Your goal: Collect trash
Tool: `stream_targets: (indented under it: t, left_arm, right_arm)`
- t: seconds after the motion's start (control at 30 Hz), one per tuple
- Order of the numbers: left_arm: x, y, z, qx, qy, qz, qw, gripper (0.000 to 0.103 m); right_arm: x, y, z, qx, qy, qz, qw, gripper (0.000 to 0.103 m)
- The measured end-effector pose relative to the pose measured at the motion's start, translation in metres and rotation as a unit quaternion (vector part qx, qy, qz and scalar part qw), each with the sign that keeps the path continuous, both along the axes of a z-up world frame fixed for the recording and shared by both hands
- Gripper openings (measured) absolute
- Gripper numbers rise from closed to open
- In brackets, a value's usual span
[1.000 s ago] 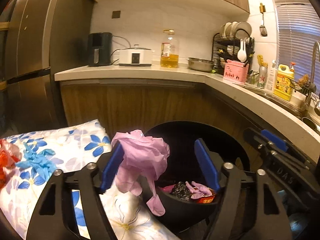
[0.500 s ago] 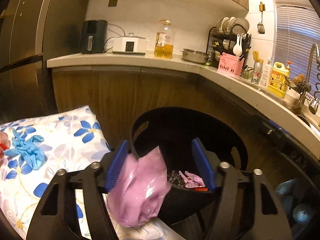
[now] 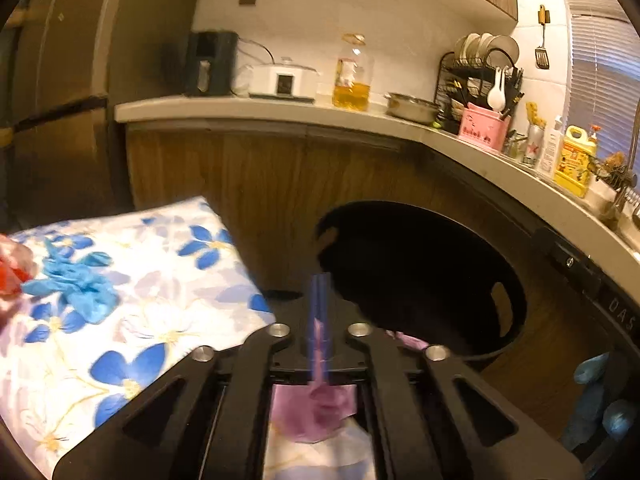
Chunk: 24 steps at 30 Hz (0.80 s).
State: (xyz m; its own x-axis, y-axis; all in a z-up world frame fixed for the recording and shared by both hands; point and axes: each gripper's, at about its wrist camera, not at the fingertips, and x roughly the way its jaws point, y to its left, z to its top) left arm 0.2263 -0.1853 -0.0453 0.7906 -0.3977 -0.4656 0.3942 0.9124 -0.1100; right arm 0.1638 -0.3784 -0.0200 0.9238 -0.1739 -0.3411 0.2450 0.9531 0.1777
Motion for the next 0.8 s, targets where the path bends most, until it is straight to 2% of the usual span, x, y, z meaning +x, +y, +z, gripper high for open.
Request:
stream_targets:
  t: [0.03, 0.07, 0.17, 0.27, 0.37, 0.43, 0.5, 0.63, 0.8]
  left_arm:
    - [-0.002, 0.002, -0.001, 0.002, -0.002, 0.002, 1.0000, 0.060]
    - [-0.007, 0.006, -0.004, 0.002, -0.004, 0.007, 1.0000, 0.068]
    - [-0.009, 0.007, -0.016, 0.011, 0.019, -0.001, 0.9998, 0.069]
    - [-0.006, 0.001, -0.029, 0.042, 0.038, -0.002, 0.9984, 0.064]
    - [0.004, -0.002, -0.039, 0.061, 0.067, 0.003, 0.9959, 0.047]
    - [0.008, -0.004, -0.045, 0.075, 0.081, 0.005, 0.9939, 0.020]
    - [0.013, -0.005, -0.053, 0.090, 0.100, 0.006, 0.9909, 0.001]
    - [0.012, 0.002, -0.053, 0.075, 0.101, 0.010, 0.9920, 0.000]
    - [-0.001, 0.008, -0.026, 0.059, 0.061, 0.021, 0.9961, 0.000]
  right_arm:
    - [-0.001, 0.002, 0.000, -0.001, -0.001, 0.001, 1.000, 0.060]
    - [-0.001, 0.003, 0.000, -0.001, -0.002, 0.002, 1.000, 0.060]
    - [-0.002, 0.007, -0.001, 0.004, -0.002, 0.005, 1.000, 0.060]
    - [-0.004, 0.009, 0.000, 0.004, -0.002, 0.008, 1.000, 0.060]
    - [-0.008, 0.010, 0.001, 0.004, -0.004, 0.009, 1.000, 0.060]
    - [-0.009, 0.011, 0.001, 0.004, -0.005, 0.010, 1.000, 0.060]
    - [-0.011, 0.010, 0.000, 0.004, -0.004, 0.011, 1.000, 0.059]
    - [-0.013, 0.011, 0.000, 0.005, -0.005, 0.010, 1.000, 0.059]
    - [-0.016, 0.011, -0.001, 0.006, -0.005, 0.009, 1.000, 0.059]
